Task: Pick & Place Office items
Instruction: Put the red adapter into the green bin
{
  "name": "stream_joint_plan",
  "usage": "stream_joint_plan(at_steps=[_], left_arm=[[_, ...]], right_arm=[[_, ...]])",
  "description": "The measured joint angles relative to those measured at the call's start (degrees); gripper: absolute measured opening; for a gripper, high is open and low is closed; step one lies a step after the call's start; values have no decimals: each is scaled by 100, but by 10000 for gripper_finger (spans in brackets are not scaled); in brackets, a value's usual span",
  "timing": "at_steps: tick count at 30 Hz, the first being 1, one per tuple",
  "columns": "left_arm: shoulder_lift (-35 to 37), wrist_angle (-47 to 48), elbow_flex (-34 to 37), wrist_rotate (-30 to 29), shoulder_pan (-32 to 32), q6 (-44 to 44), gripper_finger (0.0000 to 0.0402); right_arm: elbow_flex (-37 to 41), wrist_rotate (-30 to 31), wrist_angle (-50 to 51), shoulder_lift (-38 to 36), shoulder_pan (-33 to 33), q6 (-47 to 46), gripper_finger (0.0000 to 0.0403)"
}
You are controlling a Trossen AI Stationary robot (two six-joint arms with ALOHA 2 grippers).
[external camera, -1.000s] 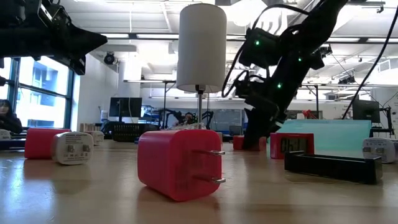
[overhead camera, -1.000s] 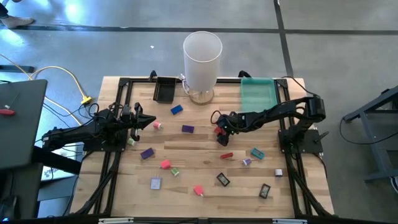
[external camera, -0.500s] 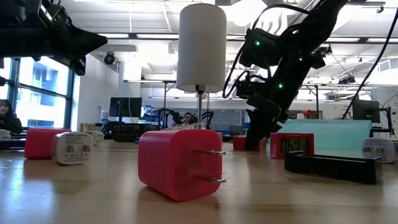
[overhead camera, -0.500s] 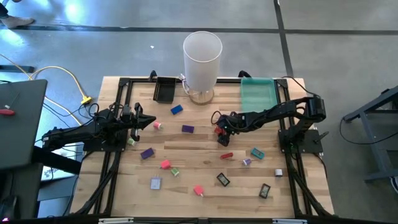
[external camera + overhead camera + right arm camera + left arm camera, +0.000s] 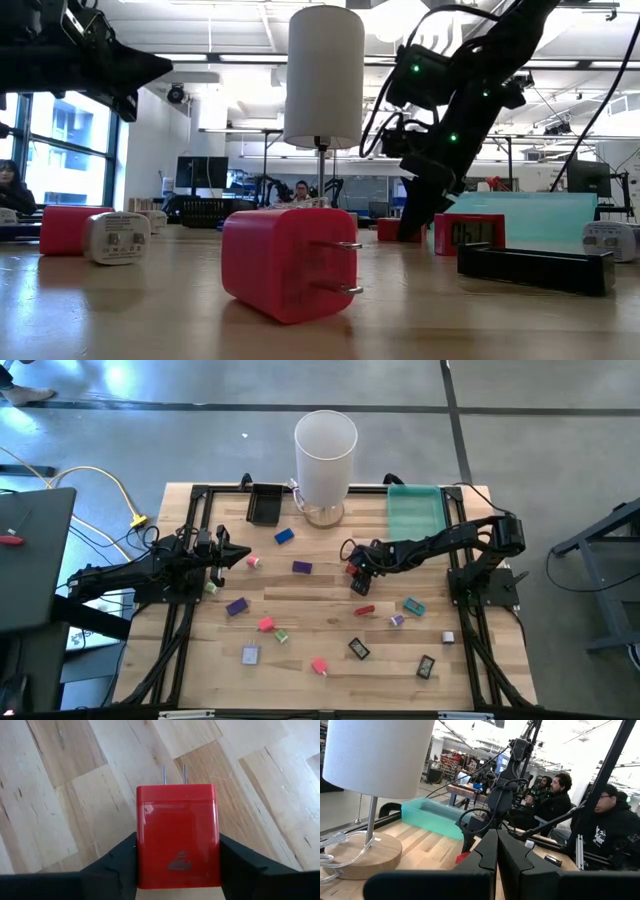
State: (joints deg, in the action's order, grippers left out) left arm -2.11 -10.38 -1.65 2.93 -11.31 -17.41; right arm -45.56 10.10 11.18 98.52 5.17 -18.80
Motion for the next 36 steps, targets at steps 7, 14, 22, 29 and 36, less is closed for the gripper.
stream_joint_plan(at_steps=[7,14,22,29,36], left_arm=[[1,21,-1,0,0,-7,1],[0,21,-2,1,0,-11,1],[0,84,-1,0,0,-24,1],[0,181,-1,1,0,-23,1],[0,237,-1,1,-1,-22,1]], right_arm=[[11,108,46,-144,-157,52,195],[-626,756,1608,-859,-506,-137,195],[-1770,1504,3532,-1347,-633,-571,195],[-2695,1843,4853,-1360,-502,-1102,195],[-3133,1849,5944,-1366,-253,-1589,195]])
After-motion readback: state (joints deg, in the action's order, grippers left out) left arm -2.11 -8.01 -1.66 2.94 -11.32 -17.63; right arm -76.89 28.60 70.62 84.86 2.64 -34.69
